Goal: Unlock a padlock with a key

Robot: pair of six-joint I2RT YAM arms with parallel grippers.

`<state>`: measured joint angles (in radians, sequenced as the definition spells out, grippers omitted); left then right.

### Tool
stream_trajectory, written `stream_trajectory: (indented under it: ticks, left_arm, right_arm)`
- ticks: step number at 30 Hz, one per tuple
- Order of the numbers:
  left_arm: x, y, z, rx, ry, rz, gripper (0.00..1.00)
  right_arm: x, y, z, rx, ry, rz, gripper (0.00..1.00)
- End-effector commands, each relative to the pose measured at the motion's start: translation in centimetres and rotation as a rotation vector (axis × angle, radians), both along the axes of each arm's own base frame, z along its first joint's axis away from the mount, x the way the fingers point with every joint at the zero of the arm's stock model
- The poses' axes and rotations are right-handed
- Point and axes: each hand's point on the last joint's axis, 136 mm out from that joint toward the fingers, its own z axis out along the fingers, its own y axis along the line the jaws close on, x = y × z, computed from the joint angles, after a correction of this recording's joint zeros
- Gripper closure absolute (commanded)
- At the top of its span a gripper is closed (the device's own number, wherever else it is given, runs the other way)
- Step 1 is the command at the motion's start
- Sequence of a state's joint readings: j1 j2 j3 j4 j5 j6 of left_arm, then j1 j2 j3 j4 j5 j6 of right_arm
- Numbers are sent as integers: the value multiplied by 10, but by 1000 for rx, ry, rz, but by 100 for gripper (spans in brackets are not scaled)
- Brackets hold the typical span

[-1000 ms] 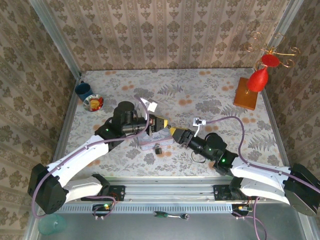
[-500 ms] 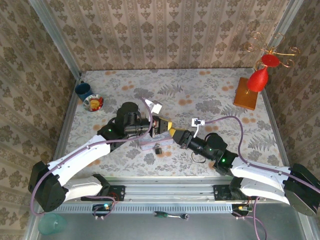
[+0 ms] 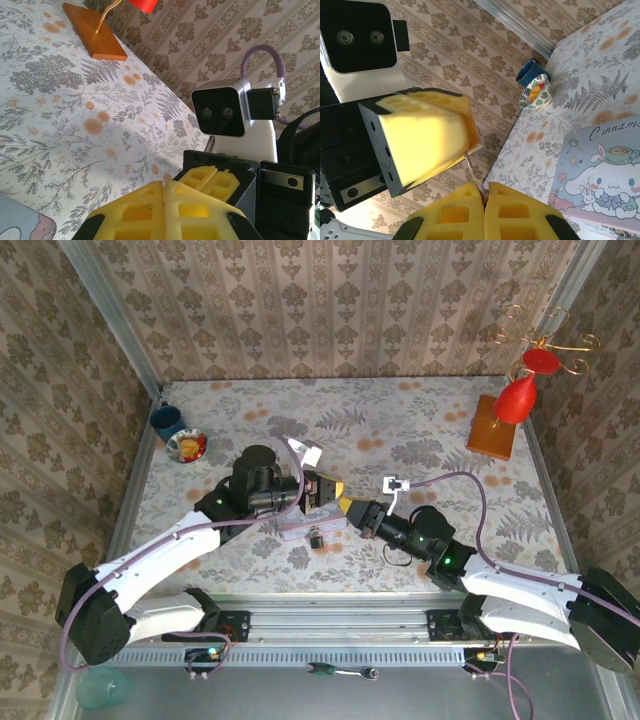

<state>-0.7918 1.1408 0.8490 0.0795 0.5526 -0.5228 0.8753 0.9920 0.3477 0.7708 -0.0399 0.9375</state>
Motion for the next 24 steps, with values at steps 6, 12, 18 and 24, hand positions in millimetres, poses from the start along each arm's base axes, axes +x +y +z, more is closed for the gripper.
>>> stream_trajectory:
  ticks: [6,12,18,24]
  left_arm:
    - [7,12,12,5,-105,56,59]
    - [18,44,17,61,-138,147,37]
    - [42,106,-30,393,-7,410,35]
    - [16,140,-87,698,53,464,27]
  right_arm:
    - [-3,5,10,-27,1,14,100]
    - [-8,-12,-1,-318,22,-18,100]
    - [-17,-51,-15,-578,6,-70,100]
    - [-21,-92,-42,-808,36,-146,100]
